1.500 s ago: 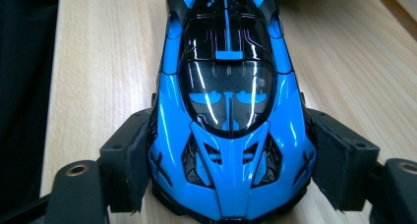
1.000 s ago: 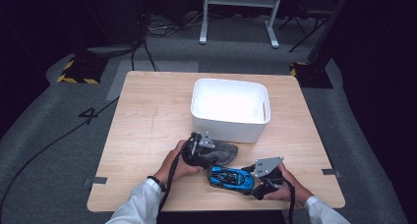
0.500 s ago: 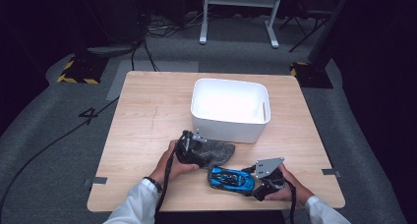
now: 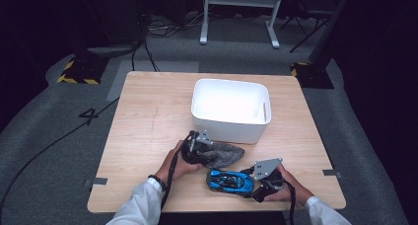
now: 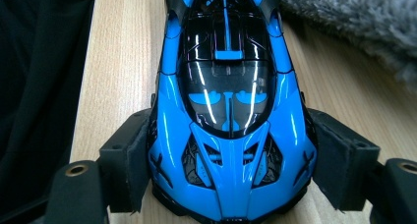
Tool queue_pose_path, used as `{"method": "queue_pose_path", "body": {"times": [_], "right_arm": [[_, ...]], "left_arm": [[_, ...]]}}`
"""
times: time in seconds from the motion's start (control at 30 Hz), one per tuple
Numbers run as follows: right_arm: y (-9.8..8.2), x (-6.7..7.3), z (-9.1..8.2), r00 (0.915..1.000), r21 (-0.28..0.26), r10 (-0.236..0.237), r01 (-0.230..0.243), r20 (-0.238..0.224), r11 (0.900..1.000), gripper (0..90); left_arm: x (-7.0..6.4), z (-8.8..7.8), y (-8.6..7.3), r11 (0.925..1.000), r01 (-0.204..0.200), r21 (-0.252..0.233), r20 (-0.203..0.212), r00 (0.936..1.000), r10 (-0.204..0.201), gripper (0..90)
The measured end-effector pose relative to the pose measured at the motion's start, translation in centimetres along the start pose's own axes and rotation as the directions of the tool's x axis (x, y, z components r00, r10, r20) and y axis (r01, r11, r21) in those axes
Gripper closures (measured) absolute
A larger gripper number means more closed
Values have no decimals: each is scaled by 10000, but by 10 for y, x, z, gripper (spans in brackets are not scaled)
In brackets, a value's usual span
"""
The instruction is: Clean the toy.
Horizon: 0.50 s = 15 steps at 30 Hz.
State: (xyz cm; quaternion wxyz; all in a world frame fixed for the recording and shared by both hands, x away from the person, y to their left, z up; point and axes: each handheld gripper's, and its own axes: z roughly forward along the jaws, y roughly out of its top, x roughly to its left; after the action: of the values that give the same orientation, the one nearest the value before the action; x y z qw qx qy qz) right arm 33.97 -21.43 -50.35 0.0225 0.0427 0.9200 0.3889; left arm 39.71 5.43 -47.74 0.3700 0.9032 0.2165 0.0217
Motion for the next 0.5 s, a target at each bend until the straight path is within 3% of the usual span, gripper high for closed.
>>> {"method": "queue_pose_path", "body": {"times": [0.1,0.23,0.5], "right_arm": [[3,-2,2,10000,146,3,-3,-11,9999,261],[3,-2,2,10000,121,44,-44,-3,9999,261],[1,-2,0,9999,96,114,-115,72,9999,261]], "left_arm": [[-11,7,12,9988,-485,13,391,9981,484,685],[-22,16,18,9927,-1116,456,365,9933,1100,688],[-14,2,8,9895,-1146,876,167,9934,1136,696]]}}
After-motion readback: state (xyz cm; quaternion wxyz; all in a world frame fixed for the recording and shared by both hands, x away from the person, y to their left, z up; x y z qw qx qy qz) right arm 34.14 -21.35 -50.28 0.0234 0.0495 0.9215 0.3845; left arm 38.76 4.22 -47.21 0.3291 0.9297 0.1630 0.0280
